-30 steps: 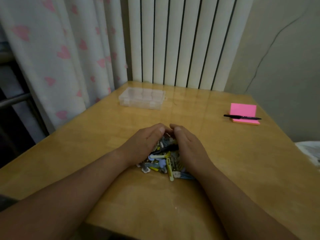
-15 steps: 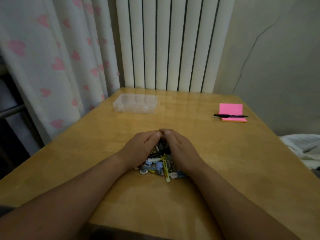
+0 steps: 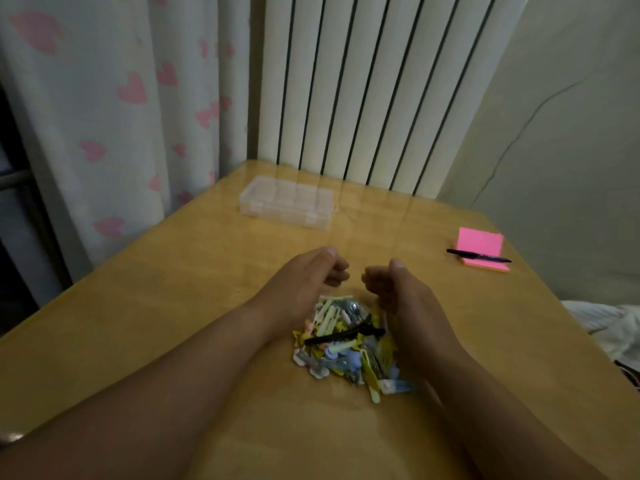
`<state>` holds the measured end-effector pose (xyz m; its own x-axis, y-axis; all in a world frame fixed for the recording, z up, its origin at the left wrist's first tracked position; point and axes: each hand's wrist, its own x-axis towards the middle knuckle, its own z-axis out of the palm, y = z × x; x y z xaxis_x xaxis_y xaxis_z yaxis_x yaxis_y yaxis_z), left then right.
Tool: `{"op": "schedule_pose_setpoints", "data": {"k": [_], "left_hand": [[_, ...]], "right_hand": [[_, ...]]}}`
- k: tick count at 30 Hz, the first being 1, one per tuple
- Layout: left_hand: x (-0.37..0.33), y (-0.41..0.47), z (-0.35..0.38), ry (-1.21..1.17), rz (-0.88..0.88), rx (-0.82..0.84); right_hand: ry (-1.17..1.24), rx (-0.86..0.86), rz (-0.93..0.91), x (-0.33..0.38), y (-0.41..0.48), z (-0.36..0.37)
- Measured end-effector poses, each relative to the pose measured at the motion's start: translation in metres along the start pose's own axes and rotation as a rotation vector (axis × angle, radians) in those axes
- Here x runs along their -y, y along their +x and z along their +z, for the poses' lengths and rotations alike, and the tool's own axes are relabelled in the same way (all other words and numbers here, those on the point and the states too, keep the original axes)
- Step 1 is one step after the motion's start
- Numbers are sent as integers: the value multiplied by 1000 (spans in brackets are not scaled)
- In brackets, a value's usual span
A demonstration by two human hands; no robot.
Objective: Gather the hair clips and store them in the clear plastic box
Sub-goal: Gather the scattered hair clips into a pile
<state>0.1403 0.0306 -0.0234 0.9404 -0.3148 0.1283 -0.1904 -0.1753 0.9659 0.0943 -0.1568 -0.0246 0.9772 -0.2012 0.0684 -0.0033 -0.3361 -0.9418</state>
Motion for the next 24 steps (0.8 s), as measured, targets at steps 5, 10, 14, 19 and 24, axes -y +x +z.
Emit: {"op": "schedule_pose_setpoints", "data": {"k": [5,10,14,19,24], "left_hand": [[-10,49,-47,183,38,-187],[26,116,-108,352,-150,-561],[43,140,-122,286,-286,-547],[40,128,-113,326,-228,-465],[29,84,-77,546,-102,-140]], "right_hand": [[-135,84,35,26,56,0],[-328,122,53,33,141,41],[-364,199,8,39,172,66],[-407,207,-36,32,168,62],[-409,29,31,21,97,-7]]}}
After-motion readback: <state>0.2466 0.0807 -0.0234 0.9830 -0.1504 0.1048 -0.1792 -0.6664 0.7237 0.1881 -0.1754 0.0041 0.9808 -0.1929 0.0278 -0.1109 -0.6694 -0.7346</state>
